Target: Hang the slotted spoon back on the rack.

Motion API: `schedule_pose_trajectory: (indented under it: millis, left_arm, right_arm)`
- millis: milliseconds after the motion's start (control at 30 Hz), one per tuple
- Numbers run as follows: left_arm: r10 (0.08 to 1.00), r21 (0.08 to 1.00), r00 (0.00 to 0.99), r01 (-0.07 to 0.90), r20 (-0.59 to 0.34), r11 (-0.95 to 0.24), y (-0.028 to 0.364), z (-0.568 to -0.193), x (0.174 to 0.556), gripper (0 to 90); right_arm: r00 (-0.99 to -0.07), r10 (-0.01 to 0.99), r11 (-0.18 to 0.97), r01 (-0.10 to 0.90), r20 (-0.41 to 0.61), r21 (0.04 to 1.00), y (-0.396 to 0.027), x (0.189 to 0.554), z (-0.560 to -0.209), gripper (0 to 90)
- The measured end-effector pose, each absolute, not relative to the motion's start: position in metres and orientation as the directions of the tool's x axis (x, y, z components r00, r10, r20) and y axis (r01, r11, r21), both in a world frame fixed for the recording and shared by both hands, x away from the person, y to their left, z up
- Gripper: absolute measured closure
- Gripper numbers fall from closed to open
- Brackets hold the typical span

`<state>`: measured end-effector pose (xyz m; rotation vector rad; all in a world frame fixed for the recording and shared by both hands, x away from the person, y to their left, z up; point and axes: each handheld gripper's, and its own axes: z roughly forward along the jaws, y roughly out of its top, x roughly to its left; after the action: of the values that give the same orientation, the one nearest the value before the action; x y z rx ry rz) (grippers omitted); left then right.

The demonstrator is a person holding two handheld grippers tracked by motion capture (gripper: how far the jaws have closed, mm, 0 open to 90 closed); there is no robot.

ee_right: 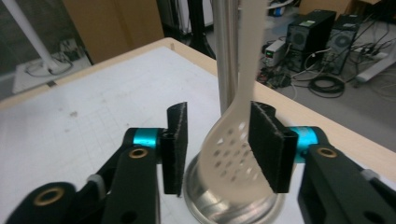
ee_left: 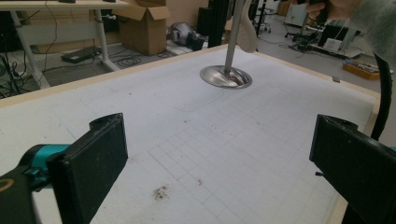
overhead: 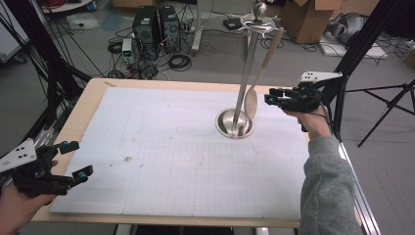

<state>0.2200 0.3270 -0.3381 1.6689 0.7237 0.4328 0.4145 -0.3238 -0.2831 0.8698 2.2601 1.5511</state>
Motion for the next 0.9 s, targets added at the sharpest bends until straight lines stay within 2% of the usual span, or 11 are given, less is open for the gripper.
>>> schedule_pose_trajectory:
  millis: [133,433,600,900]
  left_arm:
    - [0.661,0.975,0.745,0.199,-0.089,-0.094,0.325,-0.336,0.224,4.7]
    - [0.652,0.977,0.753,0.196,-0.093,-0.087,0.319,-0.334,0.235,4.7]
    - [0.649,0.981,0.755,0.180,-0.093,-0.068,0.319,-0.330,0.238,4.7]
    - [0.644,0.979,0.760,0.187,-0.093,-0.078,0.313,-0.331,0.242,4.7]
  right_arm:
    - [-0.800,0.595,0.246,0.277,0.082,0.929,-0.321,0.405,-0.279,40.2]
    - [-0.782,0.620,0.247,0.269,0.061,0.931,-0.318,0.386,-0.284,14.6]
    - [-0.777,0.628,0.230,0.242,0.047,0.943,-0.318,0.373,-0.288,10.9]
    - [-0.793,0.608,0.219,0.212,0.037,0.952,-0.314,0.352,-0.300,10.8]
